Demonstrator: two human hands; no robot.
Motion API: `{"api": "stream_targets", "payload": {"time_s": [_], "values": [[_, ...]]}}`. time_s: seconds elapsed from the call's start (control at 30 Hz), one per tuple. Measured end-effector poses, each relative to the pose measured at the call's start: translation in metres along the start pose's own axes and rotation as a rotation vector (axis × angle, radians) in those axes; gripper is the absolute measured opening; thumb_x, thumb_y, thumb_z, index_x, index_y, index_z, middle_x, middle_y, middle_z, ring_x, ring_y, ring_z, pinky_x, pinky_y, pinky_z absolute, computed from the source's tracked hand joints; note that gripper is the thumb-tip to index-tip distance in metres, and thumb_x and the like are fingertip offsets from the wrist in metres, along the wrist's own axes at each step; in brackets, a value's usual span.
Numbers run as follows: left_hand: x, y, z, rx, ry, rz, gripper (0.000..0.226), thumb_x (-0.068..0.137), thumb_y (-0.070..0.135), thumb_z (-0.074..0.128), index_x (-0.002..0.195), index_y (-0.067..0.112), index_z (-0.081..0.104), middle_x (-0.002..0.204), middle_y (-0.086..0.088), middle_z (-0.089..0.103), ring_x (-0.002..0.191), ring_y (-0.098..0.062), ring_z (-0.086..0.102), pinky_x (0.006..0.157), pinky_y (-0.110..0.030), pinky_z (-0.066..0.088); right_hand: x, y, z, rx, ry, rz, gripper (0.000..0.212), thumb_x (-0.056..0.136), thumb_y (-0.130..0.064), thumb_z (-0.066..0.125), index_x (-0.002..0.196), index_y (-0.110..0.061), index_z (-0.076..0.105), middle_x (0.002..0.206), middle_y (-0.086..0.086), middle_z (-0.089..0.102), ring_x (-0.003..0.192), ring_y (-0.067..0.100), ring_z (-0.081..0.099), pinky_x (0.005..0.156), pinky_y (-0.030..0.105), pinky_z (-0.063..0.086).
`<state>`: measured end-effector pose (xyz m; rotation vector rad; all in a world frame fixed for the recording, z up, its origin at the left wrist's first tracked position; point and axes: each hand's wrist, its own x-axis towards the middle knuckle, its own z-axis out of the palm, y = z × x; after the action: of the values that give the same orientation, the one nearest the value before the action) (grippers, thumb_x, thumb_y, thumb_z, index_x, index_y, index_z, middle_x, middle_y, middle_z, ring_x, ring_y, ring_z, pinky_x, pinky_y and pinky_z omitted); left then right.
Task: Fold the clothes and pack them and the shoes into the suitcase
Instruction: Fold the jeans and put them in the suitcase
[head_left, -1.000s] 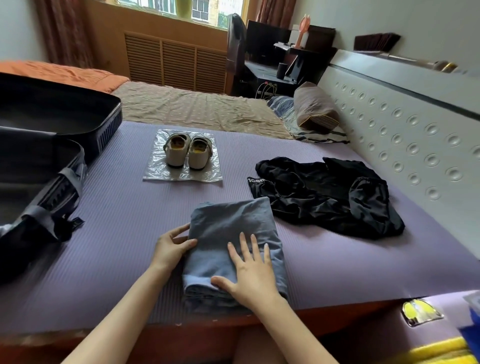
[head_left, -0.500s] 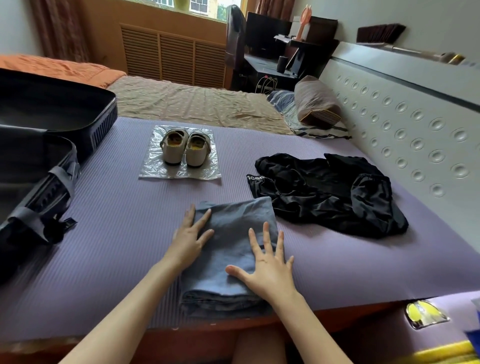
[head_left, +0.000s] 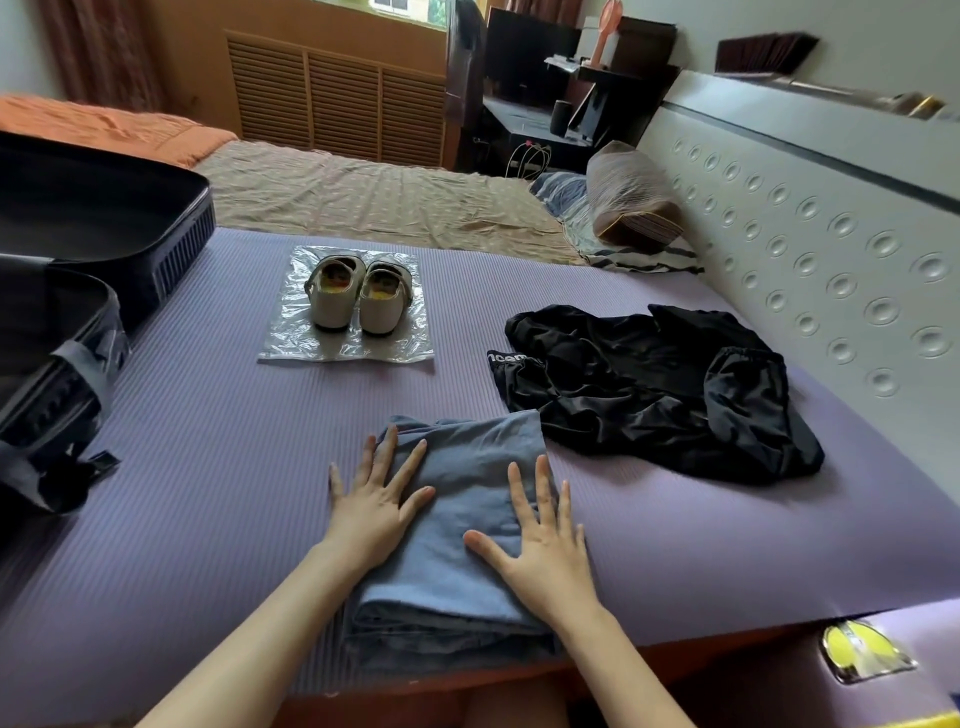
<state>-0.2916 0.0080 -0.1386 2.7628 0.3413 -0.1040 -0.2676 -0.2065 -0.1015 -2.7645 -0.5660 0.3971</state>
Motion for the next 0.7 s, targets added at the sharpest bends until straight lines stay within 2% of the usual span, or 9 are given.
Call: {"api": "stream_targets", "payload": {"time_s": [0.1,0.17,0.23,0.3,0.33,0.4,0.47,0.57,0.7], "values": [[0.010,-0.002,-0.009,-0.044,-0.047,0.011,0.074,0.082,0.075,0.020,0.147,0.044,0.001,0.158,0.005,-0.009,0.146,-0.021,-0.007,0.112,-0.060,-0.001,0.003,0.005,0.000,0.059,0.013,-0.028,0.097,0.069,-0.085,0.026,0.140,-0.046,-0.026,0.140,-0.020,-0.047,0.140,0.019,-0.031,0.116,0.052,-0.004],[0.022,-0.001,-0.024,-0.133,0.004,0.053,0.070,0.088,0.064,0.039,0.147,0.039,0.010,0.158,0.004,0.001,0.146,-0.022,-0.005,0.114,-0.057,0.002,-0.002,0.008,-0.006,0.243,0.021,-0.023,0.102,0.066,-0.084,0.036,0.143,-0.047,-0.020,0.146,-0.017,-0.042,0.143,0.015,-0.022,0.117,0.047,0.000],[0.039,-0.001,-0.038,-0.199,0.042,0.060,0.071,0.089,0.059,0.043,0.148,0.037,0.010,0.158,0.002,0.007,0.146,-0.023,0.004,0.114,-0.054,0.009,-0.013,0.014,-0.012,0.552,0.112,0.105,0.120,0.053,-0.091,0.044,0.149,-0.039,-0.005,0.157,-0.009,-0.016,0.146,0.015,-0.002,0.116,0.040,0.012],[0.053,0.002,-0.044,-0.293,0.000,0.018,0.074,0.087,0.061,0.044,0.149,0.035,0.013,0.154,-0.004,0.025,0.141,-0.024,0.026,0.112,-0.049,0.024,-0.028,0.023,-0.013,0.643,0.183,0.320,0.139,0.036,-0.099,0.043,0.150,-0.024,0.016,0.150,0.003,0.021,0.141,0.022,0.020,0.114,0.037,0.021],[0.058,0.003,-0.043,-0.279,-0.032,0.001,0.075,0.086,0.063,0.044,0.149,0.031,0.017,0.150,-0.006,0.033,0.137,-0.025,0.032,0.110,-0.046,0.028,-0.033,0.028,-0.008,0.615,0.158,0.406,0.131,0.042,-0.096,0.048,0.146,-0.020,0.028,0.141,0.005,0.032,0.135,0.024,0.026,0.113,0.036,0.022],[0.064,0.002,-0.042,-0.184,-0.042,-0.002,0.074,0.084,0.065,0.047,0.143,0.022,0.035,0.141,-0.007,0.044,0.131,-0.025,0.038,0.107,-0.040,0.032,-0.043,0.035,0.003,0.615,0.078,0.480,0.087,0.062,-0.077,0.062,0.127,-0.020,0.052,0.125,0.003,0.048,0.125,0.025,0.035,0.109,0.034,0.028],[0.065,-0.004,-0.044,-0.136,-0.001,0.009,0.066,0.079,0.068,0.051,0.124,0.020,0.056,0.123,-0.008,0.057,0.118,-0.025,0.047,0.098,-0.037,0.039,-0.046,0.037,0.008,0.822,0.057,0.449,0.068,0.058,-0.069,0.073,0.102,-0.018,0.065,0.105,0.001,0.065,0.109,0.021,0.055,0.097,0.034,0.044],[0.053,-0.018,-0.054,-0.136,-0.008,0.001,0.058,0.072,0.071,0.056,0.091,0.018,0.065,0.093,-0.006,0.064,0.094,-0.024,0.057,0.079,-0.035,0.046,-0.040,0.036,-0.001,1.099,0.155,0.384,0.035,0.070,-0.031,0.080,0.088,-0.004,0.066,0.080,0.006,0.073,0.073,0.015,0.067,0.064,0.024,0.052],[0.008,-0.049,-0.064,-0.241,0.142,-0.145,0.043,0.079,0.055,0.063,0.076,0.013,0.057,0.077,-0.003,0.061,0.080,-0.023,0.057,0.070,-0.036,0.044,-0.001,0.018,-0.028,1.145,0.195,0.250,0.025,0.073,-0.012,0.080,0.090,0.000,0.066,0.082,0.010,0.071,0.073,0.017,0.064,0.064,0.024,0.051]]}}
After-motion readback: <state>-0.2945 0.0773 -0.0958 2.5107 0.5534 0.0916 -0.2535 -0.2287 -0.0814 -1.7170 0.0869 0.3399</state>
